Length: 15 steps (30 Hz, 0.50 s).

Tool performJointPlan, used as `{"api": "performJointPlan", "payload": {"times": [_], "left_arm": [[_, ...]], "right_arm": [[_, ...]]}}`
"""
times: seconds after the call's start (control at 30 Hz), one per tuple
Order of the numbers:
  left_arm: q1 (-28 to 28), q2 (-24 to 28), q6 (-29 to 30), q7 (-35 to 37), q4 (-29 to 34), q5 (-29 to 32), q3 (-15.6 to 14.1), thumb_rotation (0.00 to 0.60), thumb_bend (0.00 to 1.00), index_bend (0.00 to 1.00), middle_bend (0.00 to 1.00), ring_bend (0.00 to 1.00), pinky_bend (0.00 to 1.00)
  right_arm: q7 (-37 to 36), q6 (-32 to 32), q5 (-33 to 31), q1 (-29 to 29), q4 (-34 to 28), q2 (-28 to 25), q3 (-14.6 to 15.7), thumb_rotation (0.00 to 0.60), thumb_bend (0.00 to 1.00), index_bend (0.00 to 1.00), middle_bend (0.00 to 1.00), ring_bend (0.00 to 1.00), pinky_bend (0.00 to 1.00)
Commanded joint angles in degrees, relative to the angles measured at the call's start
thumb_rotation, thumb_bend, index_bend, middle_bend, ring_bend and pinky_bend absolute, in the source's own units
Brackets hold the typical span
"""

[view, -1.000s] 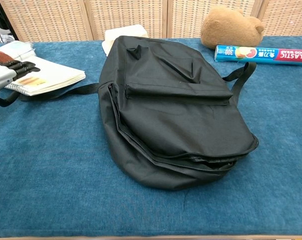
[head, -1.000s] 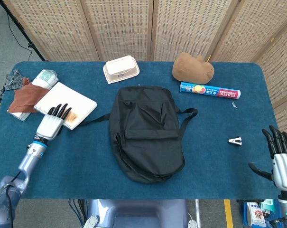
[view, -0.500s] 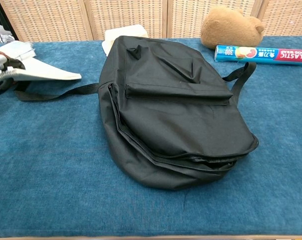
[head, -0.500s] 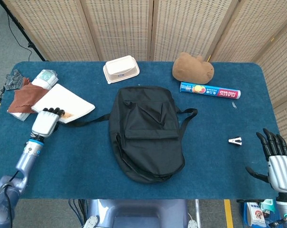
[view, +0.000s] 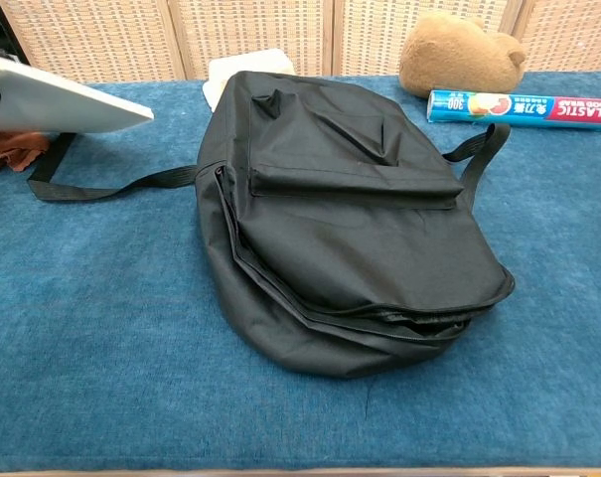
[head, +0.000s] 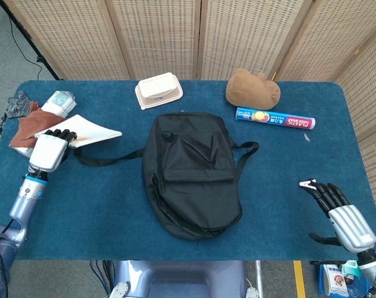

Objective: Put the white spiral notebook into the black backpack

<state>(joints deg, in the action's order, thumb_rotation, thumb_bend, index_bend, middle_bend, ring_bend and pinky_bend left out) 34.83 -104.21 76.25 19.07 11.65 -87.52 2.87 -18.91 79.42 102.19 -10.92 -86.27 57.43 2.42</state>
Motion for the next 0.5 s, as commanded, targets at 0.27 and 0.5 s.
{"api": "performJointPlan", "payload": {"times": [0.27, 0.5], "left_arm": [[1.38, 6.82, 10.43, -0.33, 8.31, -0.75, 1.06, 0.600, 0.62, 0.71, 0.66, 0.49, 0.60], [2.05, 12.88, 14.58, -3.93, 18.04, -2.46, 0.95, 0.600, 0.62, 0.72, 0.66, 0.49, 0.60]], "right_arm": [[-1.41, -8.28, 4.57, -7.44, -0.58, 1.73, 2.01, 0.600, 0.00, 0.09, 0.04, 0.00, 0.00], [-0.49, -15.76, 4.71, -13.38, -3.87, 4.91, 1.40, 0.600, 0.00, 0.10, 0.04, 0.00, 0.00]]}}
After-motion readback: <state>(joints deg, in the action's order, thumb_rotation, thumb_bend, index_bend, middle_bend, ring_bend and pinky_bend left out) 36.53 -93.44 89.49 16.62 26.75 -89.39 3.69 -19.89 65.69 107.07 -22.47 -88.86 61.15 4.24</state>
